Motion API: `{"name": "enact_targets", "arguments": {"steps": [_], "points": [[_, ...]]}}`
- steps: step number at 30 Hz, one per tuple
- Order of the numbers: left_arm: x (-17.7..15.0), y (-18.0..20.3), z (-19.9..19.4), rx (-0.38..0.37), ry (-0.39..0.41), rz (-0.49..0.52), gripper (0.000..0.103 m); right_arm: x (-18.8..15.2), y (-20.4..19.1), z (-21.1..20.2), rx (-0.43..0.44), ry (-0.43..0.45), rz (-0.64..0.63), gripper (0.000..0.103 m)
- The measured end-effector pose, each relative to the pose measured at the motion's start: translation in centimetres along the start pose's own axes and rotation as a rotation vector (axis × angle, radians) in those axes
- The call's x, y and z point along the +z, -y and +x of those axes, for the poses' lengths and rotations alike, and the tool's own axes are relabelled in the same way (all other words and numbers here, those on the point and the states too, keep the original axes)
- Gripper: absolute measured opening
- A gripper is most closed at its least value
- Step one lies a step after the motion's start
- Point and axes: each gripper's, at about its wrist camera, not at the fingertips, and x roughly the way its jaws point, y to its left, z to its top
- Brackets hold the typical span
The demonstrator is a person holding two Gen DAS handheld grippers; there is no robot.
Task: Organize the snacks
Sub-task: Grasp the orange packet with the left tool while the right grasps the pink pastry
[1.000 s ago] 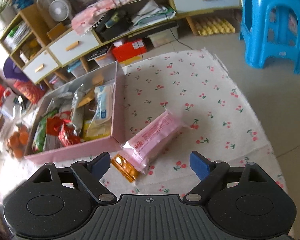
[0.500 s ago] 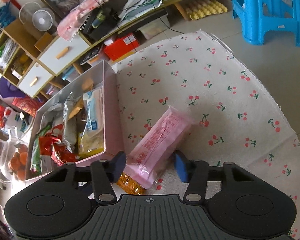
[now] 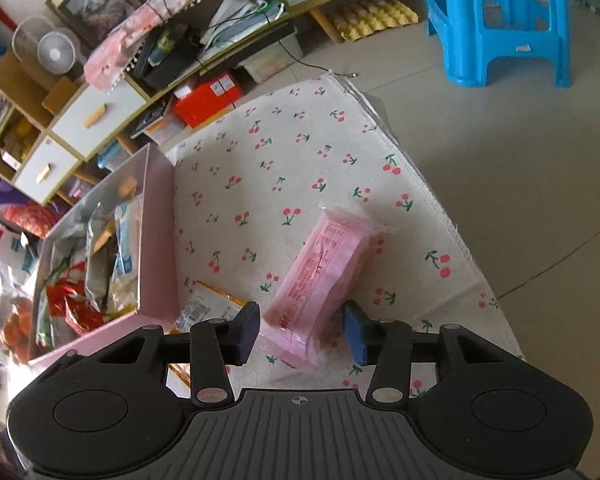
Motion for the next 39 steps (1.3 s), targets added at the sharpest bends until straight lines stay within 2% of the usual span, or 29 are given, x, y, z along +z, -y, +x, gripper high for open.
{"name": "enact_targets", "arguments": {"steps": [2, 7, 9, 12, 14, 16, 18, 20, 22, 24, 28, 33, 36, 39], "points": [[0.9, 0.2, 1.1, 0.009, -0.024, 0.02, 0.054, 0.2, 0.1, 0.2, 0.009, 0.0, 0.02, 0.051], [1.2, 0.3, 2.4, 0.031, -0.074, 0.04, 0.05, 0.3, -0.2, 0.9, -0.006, 0.007, 0.016, 0.051], [0.8, 0.1, 2.3, 0.024, -0.061, 0.041, 0.047, 0.2, -0.3, 1.0, -0.029, 0.017, 0.001, 0.044], [0.4, -0.4, 1.4, -0.04, -0.035, 0.017, 0.046, 0.3, -0.2, 0.9, -0.035, 0.016, 0.001, 0.037], [0.0, -0.2, 0.6, -0.11, -0.033, 0.022, 0.041, 0.4, 0.0, 0.8, -0.036, 0.002, 0.009, 0.036], [-0.2, 0.1, 0.1, -0.146, -0.04, 0.045, 0.042, 0.3, 0.0, 0.6, -0.04, -0.006, -0.005, 0.035], [-0.2, 0.4, -0.1, -0.132, -0.045, 0.065, 0.044, 0.2, -0.2, 0.5, -0.048, -0.005, -0.026, 0.036], [-0.1, 0.4, -0.3, -0.084, -0.036, 0.061, 0.059, 0.2, -0.3, 0.5, -0.05, 0.0, -0.032, 0.037], [0.3, 0.1, 0.0, -0.058, -0.03, 0.037, 0.063, 0.2, -0.3, 0.5, -0.039, 0.0, -0.021, 0.04], [0.6, -0.2, 0.7, -0.044, -0.051, 0.019, 0.061, 0.3, -0.4, 0.6, -0.037, -0.002, -0.017, 0.04], [0.7, -0.6, 2.2, -0.042, -0.11, -0.016, 0.045, 0.3, -0.5, 0.9, -0.05, -0.003, -0.032, 0.041], [1.0, -1.1, 2.5, -0.037, -0.105, -0.071, 0.042, 0.0, -0.9, 1.1, -0.064, 0.017, -0.055, 0.041], [1.1, -0.9, 2.5, -0.019, -0.112, -0.1, 0.037, -0.2, -1.5, 1.3, -0.081, 0.017, -0.091, 0.035], [0.8, -0.7, 1.7, -0.008, -0.12, -0.15, 0.037, -0.2, -1.6, 1.2, -0.062, -0.013, -0.089, 0.033]]}}
